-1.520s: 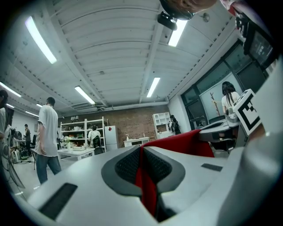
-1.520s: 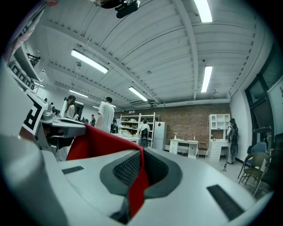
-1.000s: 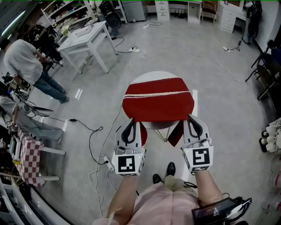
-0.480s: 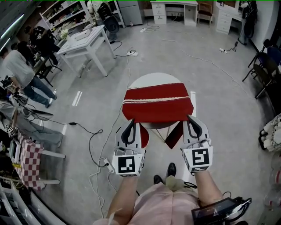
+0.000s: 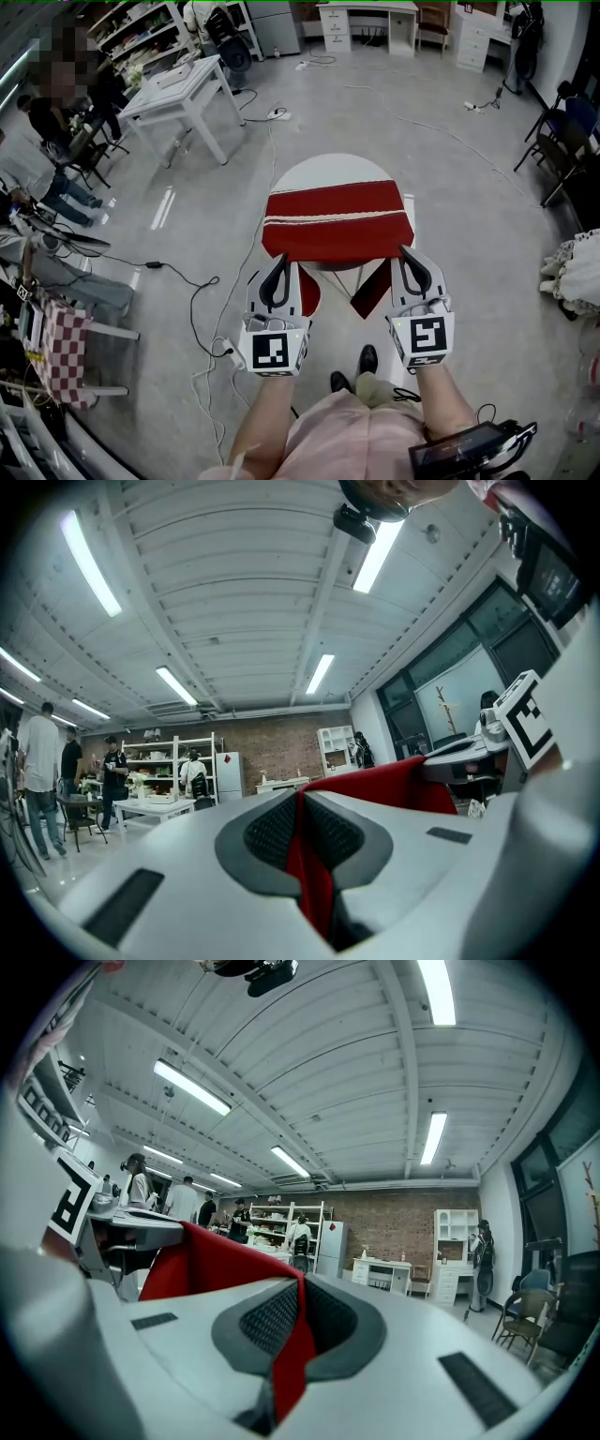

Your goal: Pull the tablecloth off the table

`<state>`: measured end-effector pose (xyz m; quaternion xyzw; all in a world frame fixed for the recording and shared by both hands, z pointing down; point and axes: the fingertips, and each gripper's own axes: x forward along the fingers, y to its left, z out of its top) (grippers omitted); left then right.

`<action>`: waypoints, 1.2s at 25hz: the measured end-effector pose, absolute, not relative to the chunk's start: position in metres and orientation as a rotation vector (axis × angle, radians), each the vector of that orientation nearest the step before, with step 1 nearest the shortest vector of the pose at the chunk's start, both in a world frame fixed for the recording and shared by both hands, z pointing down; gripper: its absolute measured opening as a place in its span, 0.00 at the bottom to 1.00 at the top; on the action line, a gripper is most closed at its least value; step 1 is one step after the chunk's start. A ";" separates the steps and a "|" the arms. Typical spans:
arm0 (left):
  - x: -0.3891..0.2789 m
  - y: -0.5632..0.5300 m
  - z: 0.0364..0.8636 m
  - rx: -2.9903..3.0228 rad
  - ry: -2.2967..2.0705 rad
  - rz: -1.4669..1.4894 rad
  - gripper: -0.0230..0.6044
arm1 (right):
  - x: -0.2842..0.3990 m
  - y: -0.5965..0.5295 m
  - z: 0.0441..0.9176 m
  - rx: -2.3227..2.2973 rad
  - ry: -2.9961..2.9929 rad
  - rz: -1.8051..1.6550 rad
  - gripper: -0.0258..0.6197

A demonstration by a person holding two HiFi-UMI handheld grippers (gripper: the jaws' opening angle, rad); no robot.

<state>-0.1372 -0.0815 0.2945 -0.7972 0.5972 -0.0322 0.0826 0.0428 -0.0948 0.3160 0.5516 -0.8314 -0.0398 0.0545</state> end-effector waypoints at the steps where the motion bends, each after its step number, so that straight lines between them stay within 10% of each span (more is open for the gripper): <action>1: -0.137 -0.081 0.294 -2.382 1.782 -0.095 0.10 | 0.043 -0.094 0.316 1.677 -2.524 -0.122 0.08; 30: -0.164 -0.028 0.289 -2.383 1.752 -0.058 0.10 | 0.016 -0.037 0.304 1.715 -2.517 -0.165 0.08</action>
